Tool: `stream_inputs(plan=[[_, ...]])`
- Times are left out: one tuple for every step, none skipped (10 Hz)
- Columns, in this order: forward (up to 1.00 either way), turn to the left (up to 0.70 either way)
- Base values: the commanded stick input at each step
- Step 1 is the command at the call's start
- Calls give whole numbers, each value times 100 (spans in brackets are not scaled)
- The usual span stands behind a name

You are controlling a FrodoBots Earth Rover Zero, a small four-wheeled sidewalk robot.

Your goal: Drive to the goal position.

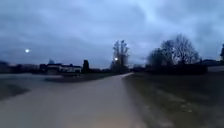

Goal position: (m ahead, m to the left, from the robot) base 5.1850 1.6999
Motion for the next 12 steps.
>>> stream_inputs(plan=[[100,4],[100,4],[100,4],[100,4],[100,4],[100,4],[100,4],[100,4],[100,4],[100,4],[100,4],[100,4]])
